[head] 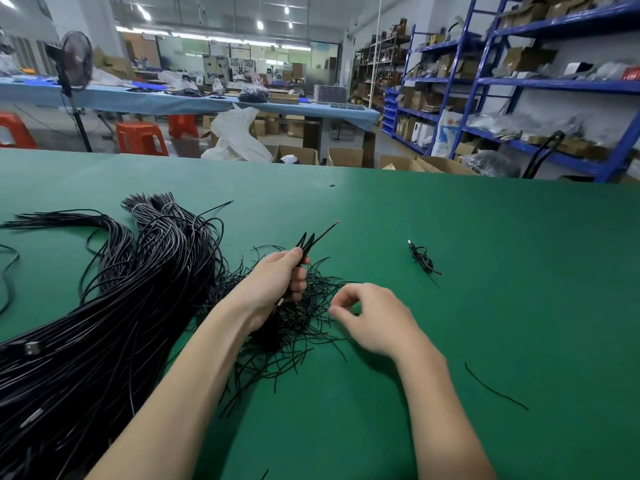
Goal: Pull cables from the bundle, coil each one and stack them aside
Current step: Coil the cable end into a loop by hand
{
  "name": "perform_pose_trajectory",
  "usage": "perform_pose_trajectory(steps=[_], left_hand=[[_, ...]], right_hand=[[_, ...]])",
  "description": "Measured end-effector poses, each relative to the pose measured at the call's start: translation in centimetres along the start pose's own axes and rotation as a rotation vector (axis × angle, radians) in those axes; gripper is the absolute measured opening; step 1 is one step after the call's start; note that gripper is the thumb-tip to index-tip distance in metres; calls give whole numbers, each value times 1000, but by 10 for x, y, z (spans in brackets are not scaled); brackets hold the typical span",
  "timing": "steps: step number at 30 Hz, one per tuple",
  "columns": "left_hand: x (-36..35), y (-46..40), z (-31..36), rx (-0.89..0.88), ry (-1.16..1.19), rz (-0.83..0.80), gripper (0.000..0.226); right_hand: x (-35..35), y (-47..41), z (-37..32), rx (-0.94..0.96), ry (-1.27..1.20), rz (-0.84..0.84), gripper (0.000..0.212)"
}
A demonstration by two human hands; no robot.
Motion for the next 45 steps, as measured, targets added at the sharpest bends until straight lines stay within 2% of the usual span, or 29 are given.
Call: perform_pose_trajectory(steps=[2, 6, 8, 14, 18, 21, 25, 31, 34, 40, 45], left_hand=[[0, -1, 0, -11, 5, 2, 27], [-5, 1, 4, -81, -87, -15, 30], [-14, 4, 7, -139, -161, -52, 30], [-42, 14, 18, -308, -421, -117, 30], [-46, 20, 21, -376, -575, -130, 32], [-52, 25, 24, -429, -723, -154, 29], [-55, 30, 28, -419, -830, -233, 29], [-61, 34, 30, -373, -966, -343, 25], [-67, 36, 32, -419, -1054, -358, 22], [-70, 38, 30, -457, -1179, -332, 29], [-70, 35, 29, -495, -1296, -223, 28]], right_hand=[[14, 0, 5, 2, -227, 58, 11], [26, 6, 7, -42, -945, 131, 4], [27, 5, 3, -60, -1054, 143, 5], [22, 1, -5, -59, -1111, 157, 11], [17, 0, 9, -180, -1126, 111, 33], [14, -1, 15, -237, -1160, 62, 37], [10, 3, 19, -250, -1147, -39, 32], [4, 7, 22, -262, -1218, -165, 50], [7, 7, 23, -275, -1243, -140, 47], [10, 7, 22, -301, -1133, -95, 31], [8, 4, 22, -363, -1103, -17, 28]])
Point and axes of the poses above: each hand's wrist, its own y-axis away from the middle knuckle, its own x-axis out of the back of the hand, z = x × y, the point moved 8 cm from there along -y, towards the middle knuckle
